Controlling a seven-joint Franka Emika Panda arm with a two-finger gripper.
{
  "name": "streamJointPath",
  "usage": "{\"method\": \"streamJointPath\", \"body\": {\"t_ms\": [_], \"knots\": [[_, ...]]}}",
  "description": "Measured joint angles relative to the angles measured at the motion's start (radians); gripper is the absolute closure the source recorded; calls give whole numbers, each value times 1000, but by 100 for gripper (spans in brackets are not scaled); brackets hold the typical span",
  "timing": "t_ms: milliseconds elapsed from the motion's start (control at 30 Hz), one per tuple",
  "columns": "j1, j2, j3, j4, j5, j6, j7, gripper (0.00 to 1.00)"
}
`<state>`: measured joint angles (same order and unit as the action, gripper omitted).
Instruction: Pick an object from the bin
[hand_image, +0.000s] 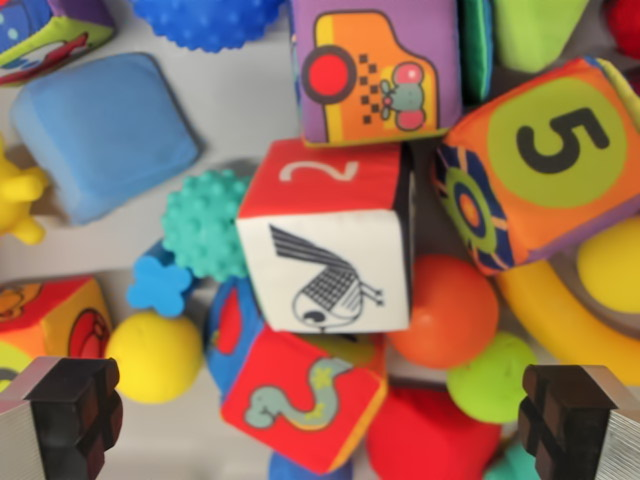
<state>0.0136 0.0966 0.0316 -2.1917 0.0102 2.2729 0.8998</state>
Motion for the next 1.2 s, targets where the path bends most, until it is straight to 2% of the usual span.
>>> {"method": "streamJointPath", "body": {"t_ms": [200, 300, 733, 1200], "knots": [[8, -4, 0, -71, -6, 71, 17, 0], [10, 0, 0, -89, -8, 96, 20, 0], [11, 111, 0, -112, -13, 231, 23, 0], [13, 214, -3, -115, -17, 338, 26, 0]]}}
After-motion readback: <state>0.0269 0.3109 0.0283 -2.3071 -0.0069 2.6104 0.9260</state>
